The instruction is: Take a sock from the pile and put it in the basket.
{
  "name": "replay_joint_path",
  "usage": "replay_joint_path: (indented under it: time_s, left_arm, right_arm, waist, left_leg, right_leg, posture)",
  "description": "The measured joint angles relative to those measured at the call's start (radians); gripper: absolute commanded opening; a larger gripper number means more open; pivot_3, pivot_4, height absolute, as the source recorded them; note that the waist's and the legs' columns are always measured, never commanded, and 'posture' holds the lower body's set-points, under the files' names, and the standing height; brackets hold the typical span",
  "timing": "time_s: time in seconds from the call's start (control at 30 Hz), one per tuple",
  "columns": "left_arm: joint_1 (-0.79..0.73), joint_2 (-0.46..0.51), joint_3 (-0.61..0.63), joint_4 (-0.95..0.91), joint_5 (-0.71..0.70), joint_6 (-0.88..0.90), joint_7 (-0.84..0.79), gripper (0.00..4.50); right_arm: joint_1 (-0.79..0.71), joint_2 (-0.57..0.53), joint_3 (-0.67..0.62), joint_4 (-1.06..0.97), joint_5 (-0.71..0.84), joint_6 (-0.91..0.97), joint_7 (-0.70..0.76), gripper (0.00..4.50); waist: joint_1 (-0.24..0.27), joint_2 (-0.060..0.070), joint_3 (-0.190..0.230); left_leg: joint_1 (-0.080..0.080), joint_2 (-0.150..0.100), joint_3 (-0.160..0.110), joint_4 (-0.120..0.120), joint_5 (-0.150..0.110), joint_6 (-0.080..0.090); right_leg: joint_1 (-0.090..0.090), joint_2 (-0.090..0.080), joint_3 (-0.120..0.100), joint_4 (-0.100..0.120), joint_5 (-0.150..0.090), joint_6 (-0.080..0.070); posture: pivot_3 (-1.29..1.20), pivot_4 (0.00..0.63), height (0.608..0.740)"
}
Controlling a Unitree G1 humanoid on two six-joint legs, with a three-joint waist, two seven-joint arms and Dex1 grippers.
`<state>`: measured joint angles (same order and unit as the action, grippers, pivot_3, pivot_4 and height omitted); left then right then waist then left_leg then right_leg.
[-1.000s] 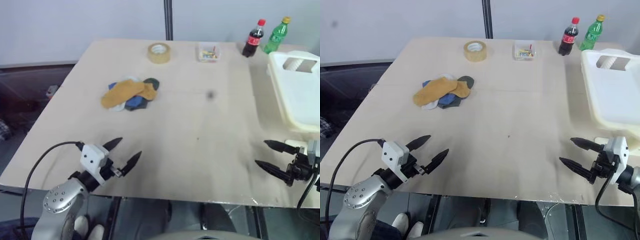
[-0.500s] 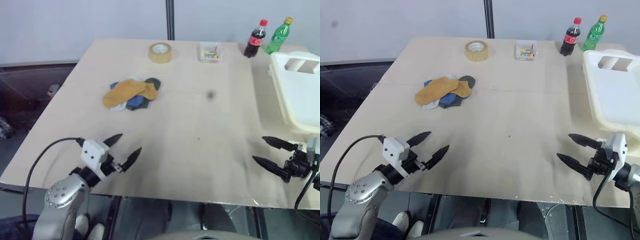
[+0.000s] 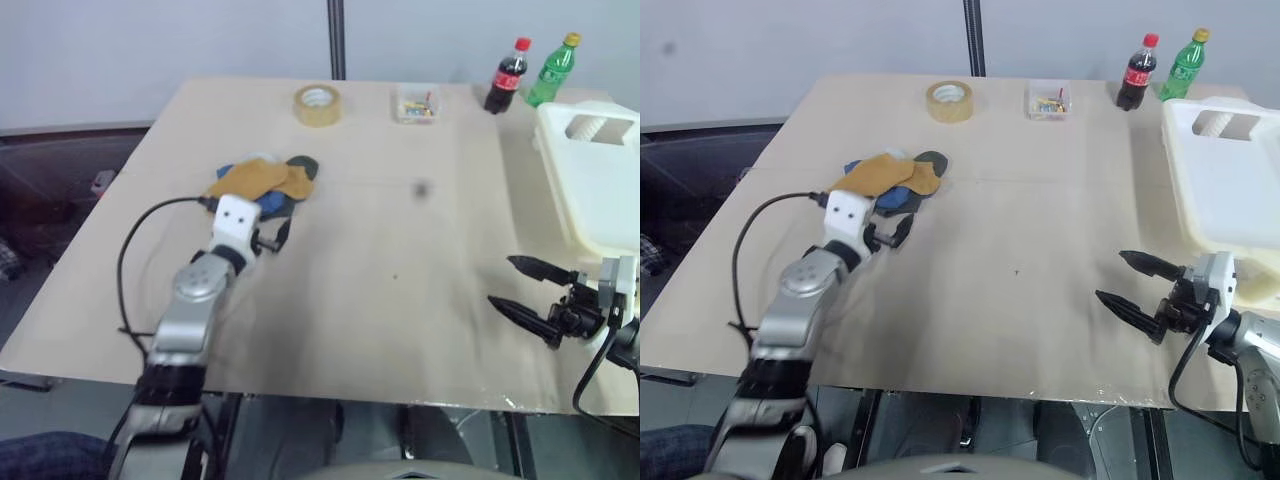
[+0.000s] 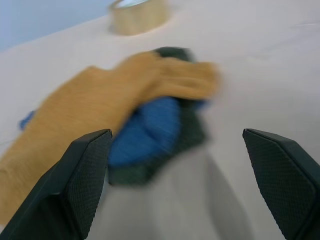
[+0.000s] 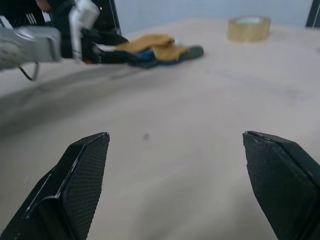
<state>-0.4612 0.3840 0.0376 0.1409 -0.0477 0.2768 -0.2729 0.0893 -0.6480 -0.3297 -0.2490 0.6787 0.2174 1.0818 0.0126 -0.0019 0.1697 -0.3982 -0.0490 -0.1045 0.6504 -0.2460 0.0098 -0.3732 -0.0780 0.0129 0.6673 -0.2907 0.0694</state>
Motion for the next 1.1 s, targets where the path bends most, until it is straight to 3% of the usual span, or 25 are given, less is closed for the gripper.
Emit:
replay_joint_path:
  time_s: [0.33, 0.6, 0.73, 0.87, 1.07, 1.1]
  left_arm:
    - [-0.315, -0.077, -0.034, 0.413, 0.081, -0.151, 0.093, 4.5]
    - [-0.396, -0.077, -0.035, 0.652, 0.109, -0.173, 0.15, 4.5]
    - [-0.404, -0.078, -0.035, 0.684, 0.114, -0.185, 0.148, 4.5]
    - [-0.404, -0.083, -0.039, 0.699, 0.124, -0.203, 0.149, 3.26]
    - [-0.404, -0.084, -0.037, 0.704, 0.124, -0.233, 0.172, 0.41]
    - [-0.404, -0.084, -0.037, 0.704, 0.124, -0.238, 0.176, 0.12]
  right_arm:
    - [-0.011, 0.04, 0.017, -0.013, -0.015, -0.021, -0.037, 4.42]
    - [-0.008, 0.047, 0.016, -0.022, -0.02, -0.032, -0.062, 4.42]
    - [-0.008, 0.046, 0.016, -0.037, -0.02, -0.034, -0.069, 4.42]
    - [-0.013, 0.046, 0.016, -0.037, -0.02, -0.035, -0.07, 4.5]
    - [-0.015, 0.046, 0.016, -0.036, -0.023, -0.049, -0.065, 4.5]
    - [-0.015, 0.047, 0.016, -0.036, -0.025, -0.049, -0.065, 4.5]
  waist:
    - [-0.002, -0.002, 0.001]
    - [-0.016, -0.005, 0.003]
    - [-0.022, -0.006, 0.003]
    - [-0.023, -0.006, 0.003]
    - [-0.023, -0.006, 0.003]
    - [-0.023, -0.006, 0.003]
  left_leg:
    - [-0.003, -0.001, 0.002, 0.001, 0.001, -0.001]
    - [-0.002, -0.002, 0.003, 0.003, 0.001, -0.001]
    - [-0.001, -0.002, 0.003, 0.004, 0.001, -0.001]
    - [-0.001, -0.002, 0.003, 0.004, 0.001, -0.001]
    - [-0.001, -0.001, 0.003, 0.004, 0.001, -0.001]
    - [-0.001, -0.001, 0.003, 0.004, 0.001, -0.001]
  right_leg:
    - [-0.004, -0.001, 0.002, 0.002, 0.0, 0.0]
    - [-0.005, -0.001, 0.003, 0.009, 0.0, 0.0]
    - [-0.005, -0.001, 0.003, 0.01, 0.0, 0.0]
    - [-0.005, -0.001, 0.003, 0.011, 0.0, 0.0]
    - [-0.005, -0.001, 0.004, 0.011, 0.0, 0.0]
    - [-0.005, -0.001, 0.004, 0.011, 0.0, 0.0]
  posture:
    - [0.0, 0.15, 0.738]
    - [0.0, 0.15, 0.738]
    - [0.0, 0.15, 0.738]
    - [0.0, 0.15, 0.738]
    - [0.0, 0.15, 0.738]
    - [0.0, 0.15, 0.738]
